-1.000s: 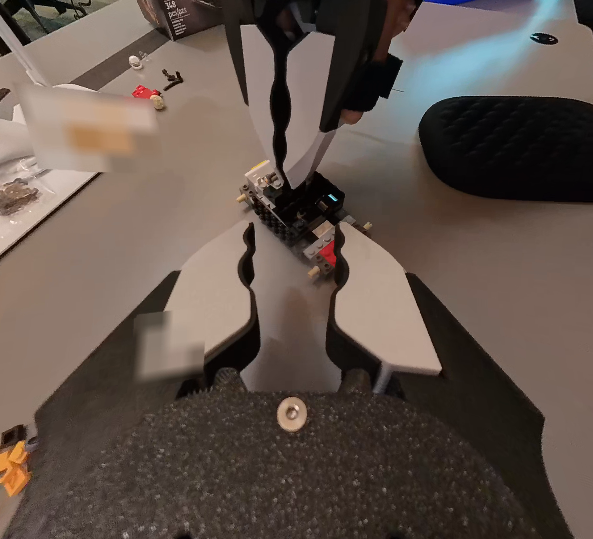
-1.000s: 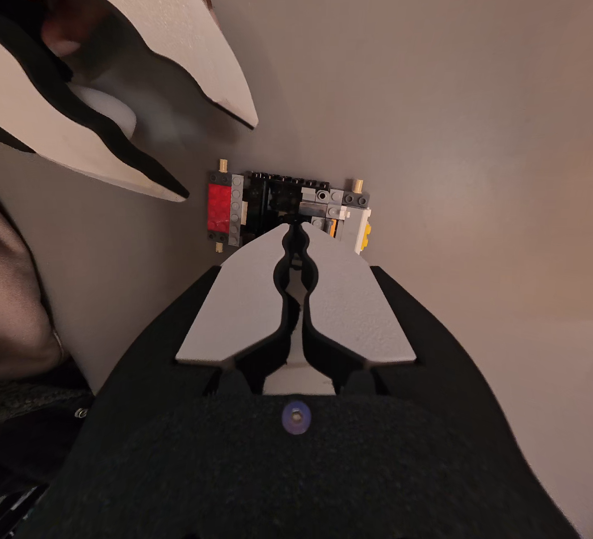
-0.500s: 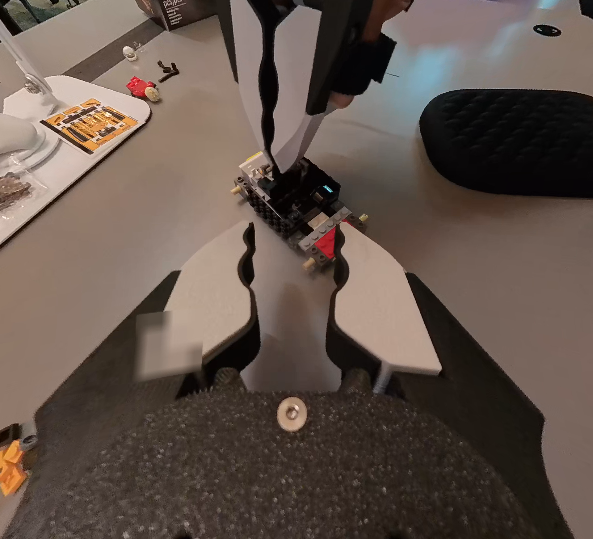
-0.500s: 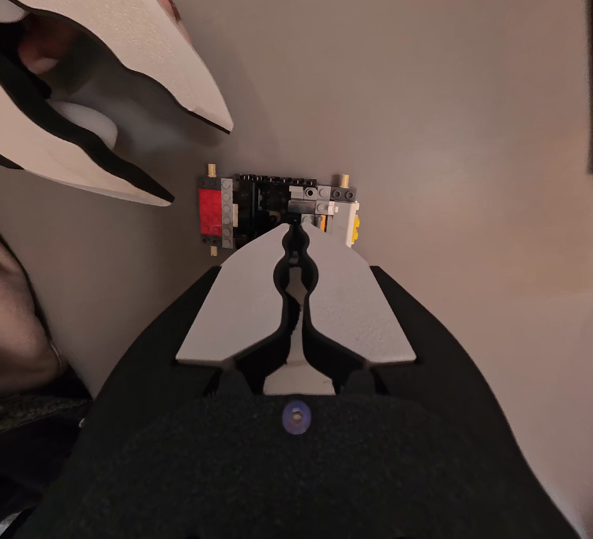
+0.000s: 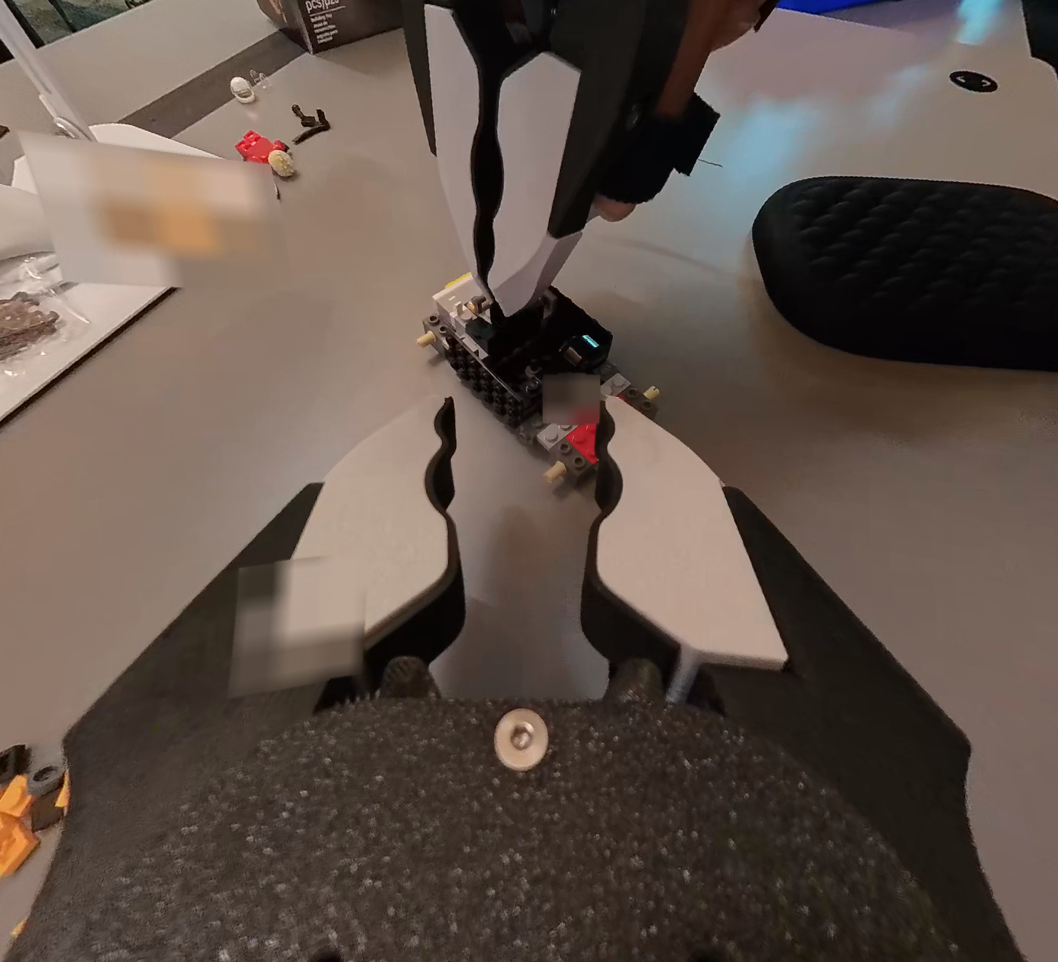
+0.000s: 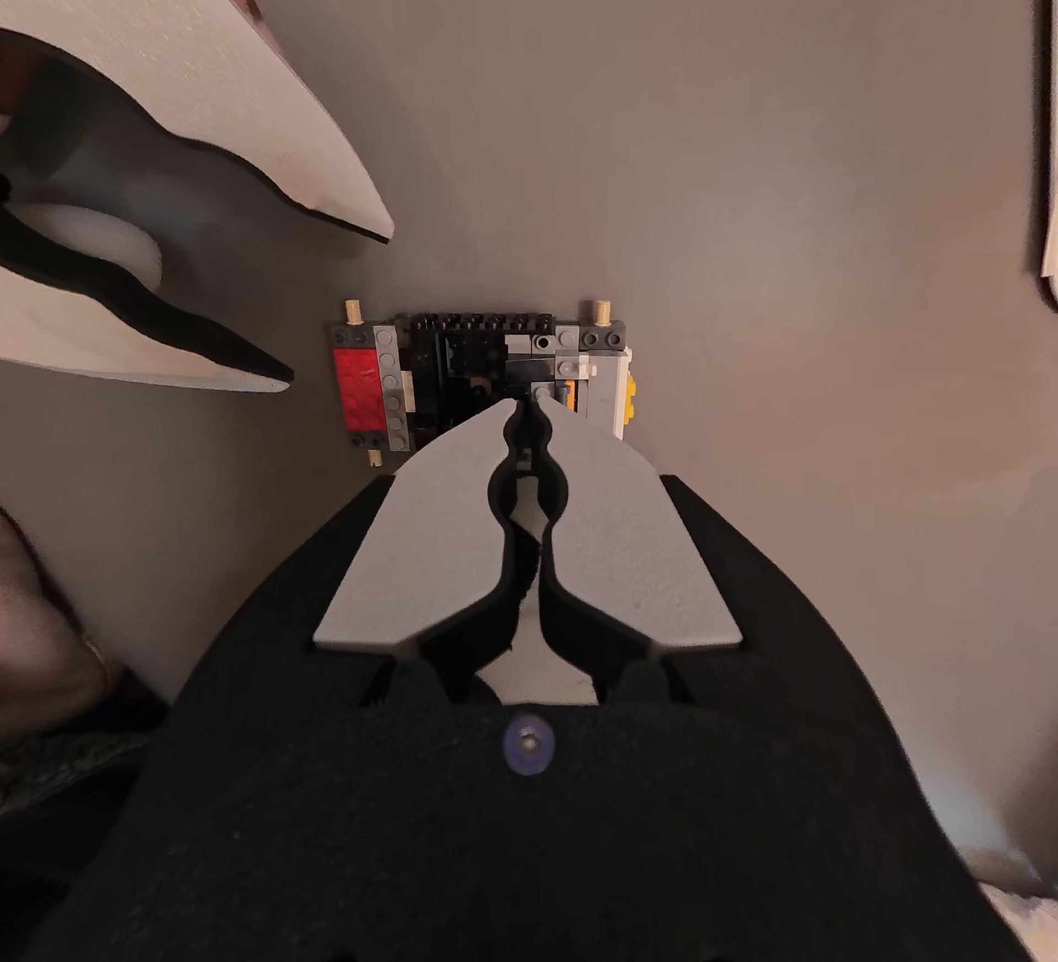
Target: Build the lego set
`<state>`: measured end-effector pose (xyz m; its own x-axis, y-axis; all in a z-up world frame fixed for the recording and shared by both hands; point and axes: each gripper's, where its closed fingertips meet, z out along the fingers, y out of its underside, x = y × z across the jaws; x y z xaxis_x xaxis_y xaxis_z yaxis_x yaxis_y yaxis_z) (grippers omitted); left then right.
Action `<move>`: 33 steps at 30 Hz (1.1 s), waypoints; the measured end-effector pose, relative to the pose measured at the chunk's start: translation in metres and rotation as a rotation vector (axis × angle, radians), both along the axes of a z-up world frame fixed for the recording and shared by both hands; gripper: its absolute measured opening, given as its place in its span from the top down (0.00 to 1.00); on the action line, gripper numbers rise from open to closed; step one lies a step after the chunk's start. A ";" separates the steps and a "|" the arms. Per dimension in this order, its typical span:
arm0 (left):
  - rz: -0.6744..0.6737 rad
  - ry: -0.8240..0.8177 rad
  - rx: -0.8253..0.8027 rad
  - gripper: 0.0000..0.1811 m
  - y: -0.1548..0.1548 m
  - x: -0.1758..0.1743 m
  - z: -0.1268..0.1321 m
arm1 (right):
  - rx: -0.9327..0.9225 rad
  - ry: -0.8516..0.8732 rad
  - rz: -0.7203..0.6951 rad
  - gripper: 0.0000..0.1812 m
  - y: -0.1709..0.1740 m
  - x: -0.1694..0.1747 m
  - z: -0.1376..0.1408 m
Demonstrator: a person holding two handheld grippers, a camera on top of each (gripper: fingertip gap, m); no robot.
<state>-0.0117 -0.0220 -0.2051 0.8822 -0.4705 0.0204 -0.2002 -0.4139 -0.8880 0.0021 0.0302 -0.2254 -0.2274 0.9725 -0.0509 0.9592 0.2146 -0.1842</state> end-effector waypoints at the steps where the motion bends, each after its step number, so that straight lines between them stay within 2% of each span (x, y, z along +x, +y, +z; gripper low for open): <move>1: 0.000 0.001 0.000 0.75 0.000 0.000 0.000 | 0.009 -0.006 0.001 1.00 0.000 0.000 0.000; 17: -0.003 0.017 0.000 0.75 0.000 0.001 -0.002 | 0.091 -0.050 0.039 1.00 -0.001 0.001 -0.003; 33: -0.010 0.026 0.003 0.75 -0.001 0.002 -0.002 | 0.063 -0.077 0.023 1.00 -0.001 0.001 -0.003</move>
